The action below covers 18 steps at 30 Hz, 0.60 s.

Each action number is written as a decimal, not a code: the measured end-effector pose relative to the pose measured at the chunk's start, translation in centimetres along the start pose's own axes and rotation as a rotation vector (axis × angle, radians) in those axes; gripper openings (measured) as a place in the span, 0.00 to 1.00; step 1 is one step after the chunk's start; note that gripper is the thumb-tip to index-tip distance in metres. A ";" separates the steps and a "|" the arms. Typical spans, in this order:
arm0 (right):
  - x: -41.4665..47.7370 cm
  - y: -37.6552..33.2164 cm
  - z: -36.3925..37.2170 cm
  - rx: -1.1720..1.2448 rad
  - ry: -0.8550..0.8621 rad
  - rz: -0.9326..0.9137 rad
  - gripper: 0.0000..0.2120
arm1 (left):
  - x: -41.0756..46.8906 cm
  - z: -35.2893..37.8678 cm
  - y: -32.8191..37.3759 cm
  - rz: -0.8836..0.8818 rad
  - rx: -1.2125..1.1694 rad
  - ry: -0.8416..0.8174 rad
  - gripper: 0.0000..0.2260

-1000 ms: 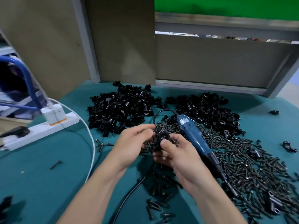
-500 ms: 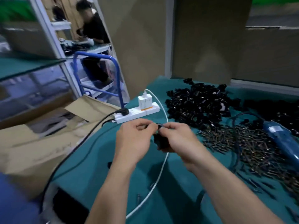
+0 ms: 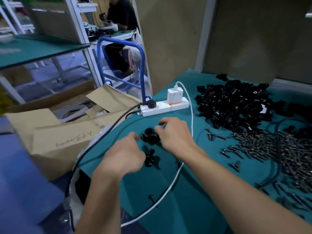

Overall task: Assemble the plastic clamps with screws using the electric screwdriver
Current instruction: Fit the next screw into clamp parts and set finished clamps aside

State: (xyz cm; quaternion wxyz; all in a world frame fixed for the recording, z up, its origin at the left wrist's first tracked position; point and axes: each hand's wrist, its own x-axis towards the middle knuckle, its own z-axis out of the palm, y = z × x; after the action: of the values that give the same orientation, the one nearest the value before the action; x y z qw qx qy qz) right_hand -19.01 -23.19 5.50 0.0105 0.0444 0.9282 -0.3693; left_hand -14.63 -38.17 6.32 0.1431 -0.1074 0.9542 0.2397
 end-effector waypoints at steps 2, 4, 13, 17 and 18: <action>-1.9 1.3 -1.2 -0.081 0.037 -0.042 0.08 | -0.4 0.2 -0.3 0.043 0.073 -0.113 0.27; -4.2 2.7 -1.7 -0.192 -0.062 -0.106 0.08 | -0.2 1.1 -0.1 0.053 0.114 -0.083 0.23; -7.3 6.2 -3.5 0.021 -0.072 -0.132 0.16 | -0.4 2.9 3.2 0.368 -0.581 -0.058 0.13; -7.8 8.5 -6.9 0.602 0.010 -0.090 0.19 | -1.7 5.9 8.7 0.448 -1.147 -0.306 0.09; -8.1 9.4 -7.6 0.622 0.049 -0.105 0.19 | -1.9 6.7 10.1 0.448 -1.208 -0.352 0.08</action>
State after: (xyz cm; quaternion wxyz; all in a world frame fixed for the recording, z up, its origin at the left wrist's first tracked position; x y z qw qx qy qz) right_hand -10.01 -11.79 5.06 -0.0451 0.0064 0.7715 -0.6345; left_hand -14.09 -25.94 5.56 0.1580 0.0726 0.6138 0.7700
